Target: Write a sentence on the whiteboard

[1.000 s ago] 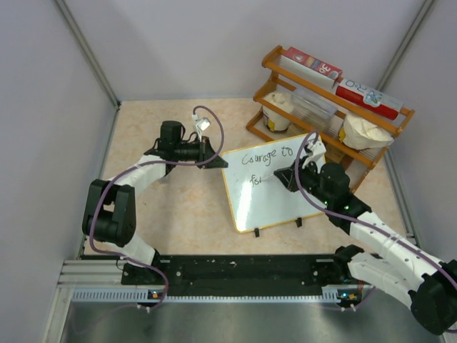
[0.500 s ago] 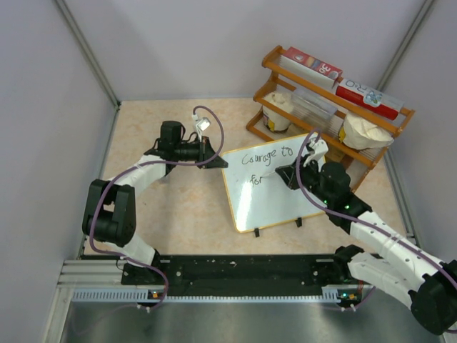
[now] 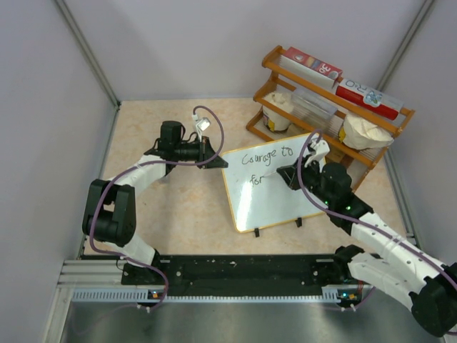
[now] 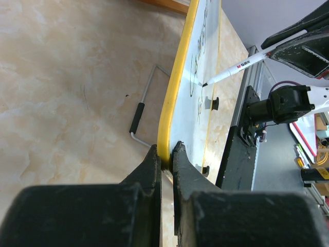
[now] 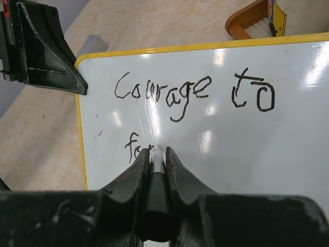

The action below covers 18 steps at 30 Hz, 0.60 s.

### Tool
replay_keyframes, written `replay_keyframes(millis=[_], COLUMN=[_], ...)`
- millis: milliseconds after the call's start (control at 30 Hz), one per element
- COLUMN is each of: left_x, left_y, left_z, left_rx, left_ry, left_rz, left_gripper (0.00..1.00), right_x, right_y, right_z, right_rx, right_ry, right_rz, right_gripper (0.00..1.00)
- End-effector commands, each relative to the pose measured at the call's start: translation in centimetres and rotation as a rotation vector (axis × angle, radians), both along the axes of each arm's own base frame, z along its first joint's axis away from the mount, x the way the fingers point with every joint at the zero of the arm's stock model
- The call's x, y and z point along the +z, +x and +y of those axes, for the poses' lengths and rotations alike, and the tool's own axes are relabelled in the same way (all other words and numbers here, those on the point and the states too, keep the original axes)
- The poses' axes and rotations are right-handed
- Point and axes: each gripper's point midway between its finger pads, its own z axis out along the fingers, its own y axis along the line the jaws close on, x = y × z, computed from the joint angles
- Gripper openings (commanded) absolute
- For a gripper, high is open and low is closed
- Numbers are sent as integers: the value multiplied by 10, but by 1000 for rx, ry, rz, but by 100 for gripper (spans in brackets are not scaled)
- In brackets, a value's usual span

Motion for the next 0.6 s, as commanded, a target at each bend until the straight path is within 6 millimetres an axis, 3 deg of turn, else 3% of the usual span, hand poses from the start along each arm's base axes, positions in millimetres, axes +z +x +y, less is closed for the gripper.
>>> replay_keyframes(millis=[0,200,400,567], left_x=[-46,-46,-46,-45], left_y=[-11,-11,-12,-11], left_z=[-5,-5,-5,-5], left_rx=[-50,-50,-53,-51], left_ry=[126,126,125,123], left_rz=[-71,-71,-71,-77], left_gripper=[0,0,0,0], right_x=[-5,7,39,33], right_y=[0,1,-1,3], right_z=[-4,-4,-8,-14], right_rx=[-10,-15,-37,-70], right_ry=[-31,-7,63,34], right_rz=[-5,-29,-105,-100], right_gripper=[0,0,0,0])
